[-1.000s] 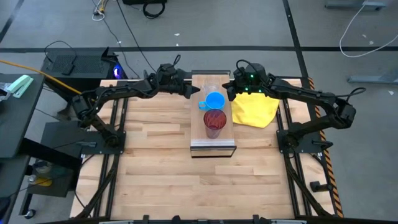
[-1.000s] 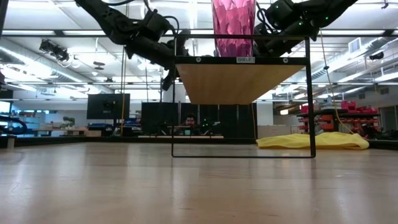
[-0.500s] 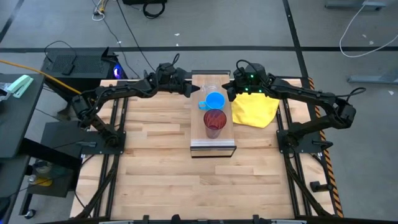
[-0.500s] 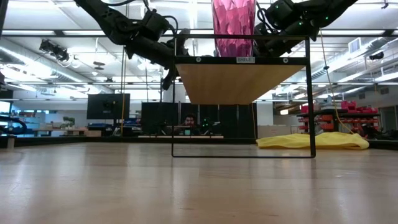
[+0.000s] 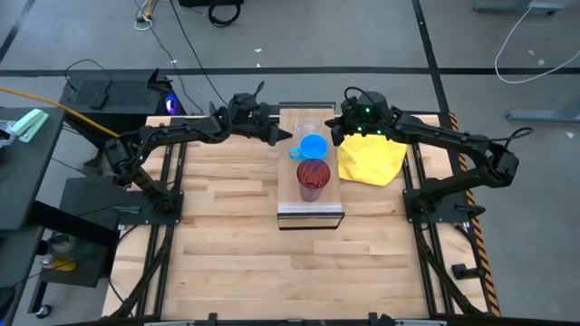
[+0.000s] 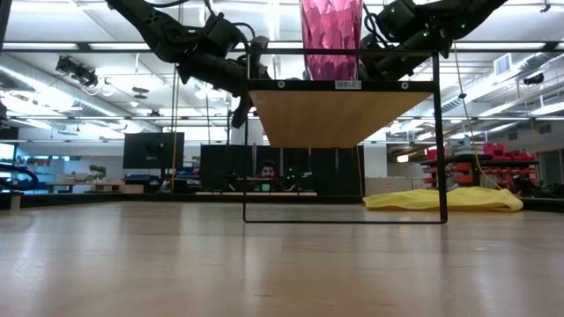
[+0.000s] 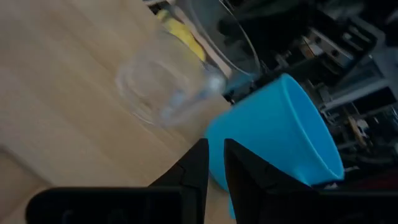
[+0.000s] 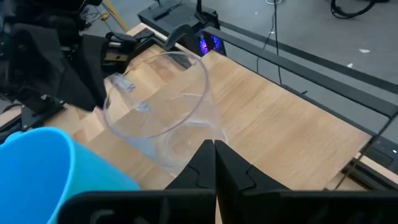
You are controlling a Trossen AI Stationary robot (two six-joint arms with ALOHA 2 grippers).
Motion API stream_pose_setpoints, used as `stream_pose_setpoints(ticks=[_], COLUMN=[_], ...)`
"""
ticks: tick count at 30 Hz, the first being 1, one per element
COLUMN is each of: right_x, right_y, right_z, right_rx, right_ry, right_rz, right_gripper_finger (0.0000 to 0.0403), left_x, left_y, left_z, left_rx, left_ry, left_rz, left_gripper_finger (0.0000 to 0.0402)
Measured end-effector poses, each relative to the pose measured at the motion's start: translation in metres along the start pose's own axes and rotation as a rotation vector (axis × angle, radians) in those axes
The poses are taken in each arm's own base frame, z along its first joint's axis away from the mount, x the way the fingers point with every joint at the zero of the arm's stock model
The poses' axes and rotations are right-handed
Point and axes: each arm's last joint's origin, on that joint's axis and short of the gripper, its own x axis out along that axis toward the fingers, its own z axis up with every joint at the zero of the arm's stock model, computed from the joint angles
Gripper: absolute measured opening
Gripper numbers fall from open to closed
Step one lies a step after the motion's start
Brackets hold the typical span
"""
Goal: Stack small to large cups/mugs on shelf
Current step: Put the transparent mug on the shelf
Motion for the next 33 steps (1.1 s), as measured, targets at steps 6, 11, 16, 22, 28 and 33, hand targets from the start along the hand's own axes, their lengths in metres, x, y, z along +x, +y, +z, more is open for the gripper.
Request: stream_pose_setpoints(ticks=[6,11,16,22,28,33], right_x=[0.000,0.000,0.001,0.001,0.001,0.001], right_y=[0.000,0.002,0.007,0.013,0.014,0.013], right_z=[0.000,0.000,-0.002,-0.004,-0.004,-0.004], right_rx=[-0.037,-0.039,-0.053,-0.059,-0.056,-0.041], right_ry=[-0.002,0.003,0.010,0.016,0.018,0.011], right_rz=[0.002,0.025,0.045,0.062,0.064,0.036], right_gripper_finger=[0.0000,0.0000,0.0000,0.0000,0.0000,0.0000], left_x=[0.003,0.000,-0.001,-0.001,-0.001,-0.002], left_y=[-0.004,0.002,0.003,0.003,0.002,0.003], left_z=[-0.003,0.002,0.003,0.005,0.006,0.006], left_rx=[0.020,0.012,0.011,0.015,0.021,0.014], left_ry=[-0.011,-0.054,-0.070,-0.086,-0.104,-0.095], left_rz=[0.017,0.072,0.083,0.083,0.079,0.088], left_gripper_finger=[0.0057,0.0056,0.0059,0.0055,0.0057,0.0051])
